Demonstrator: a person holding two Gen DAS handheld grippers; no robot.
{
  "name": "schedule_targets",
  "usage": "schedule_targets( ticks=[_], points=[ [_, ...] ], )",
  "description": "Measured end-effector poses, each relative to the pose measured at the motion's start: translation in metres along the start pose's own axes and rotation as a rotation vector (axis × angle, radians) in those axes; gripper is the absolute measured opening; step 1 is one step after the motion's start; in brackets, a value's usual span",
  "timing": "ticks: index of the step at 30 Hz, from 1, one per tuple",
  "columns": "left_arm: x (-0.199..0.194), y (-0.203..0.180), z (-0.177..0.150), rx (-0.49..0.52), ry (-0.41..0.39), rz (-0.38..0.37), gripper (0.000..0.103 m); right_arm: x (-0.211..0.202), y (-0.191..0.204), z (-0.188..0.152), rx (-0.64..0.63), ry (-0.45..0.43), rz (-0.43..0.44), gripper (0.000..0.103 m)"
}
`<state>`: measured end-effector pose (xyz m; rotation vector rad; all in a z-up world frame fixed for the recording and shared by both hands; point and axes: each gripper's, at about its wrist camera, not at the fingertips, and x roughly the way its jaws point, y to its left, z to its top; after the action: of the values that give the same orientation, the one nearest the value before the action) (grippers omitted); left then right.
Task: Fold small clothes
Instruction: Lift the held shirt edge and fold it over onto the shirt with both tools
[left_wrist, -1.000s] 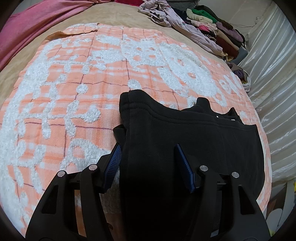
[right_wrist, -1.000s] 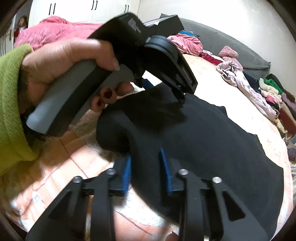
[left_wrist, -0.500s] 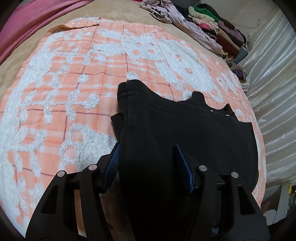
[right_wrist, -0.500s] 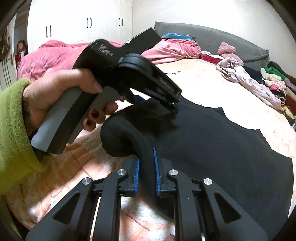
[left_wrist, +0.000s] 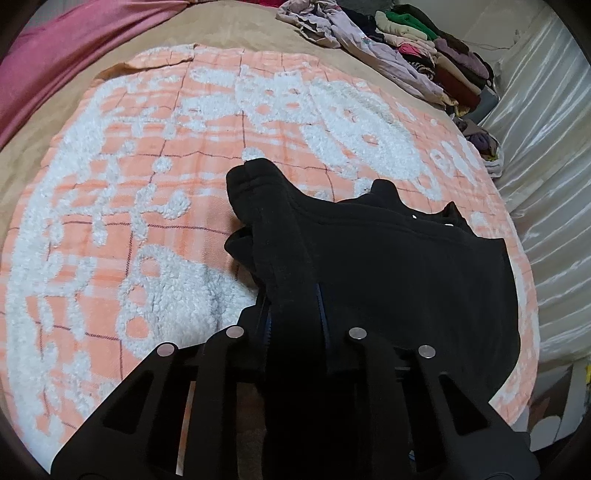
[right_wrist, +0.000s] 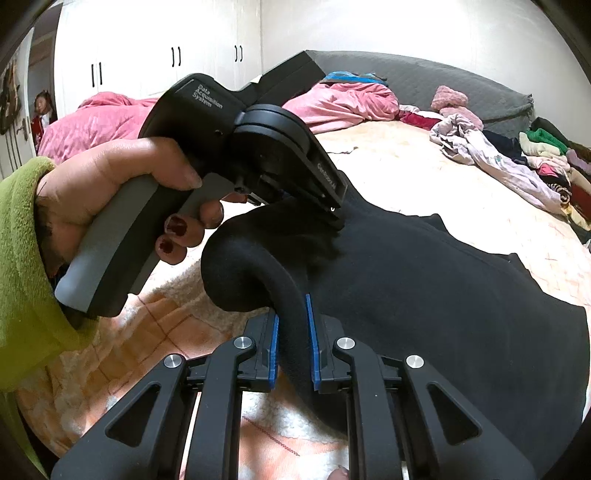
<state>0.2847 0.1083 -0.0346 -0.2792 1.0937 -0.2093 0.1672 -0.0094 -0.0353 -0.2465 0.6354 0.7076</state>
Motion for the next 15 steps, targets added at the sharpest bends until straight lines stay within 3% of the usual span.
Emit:
schedule_targets(
  ticks=[15],
  points=[
    [-0.036,-0.056,0.006,0.068,-0.061,0.015,0.01,-0.043,-0.015,-0.007,0.097,-0.108,0.003,0.011]
  ],
)
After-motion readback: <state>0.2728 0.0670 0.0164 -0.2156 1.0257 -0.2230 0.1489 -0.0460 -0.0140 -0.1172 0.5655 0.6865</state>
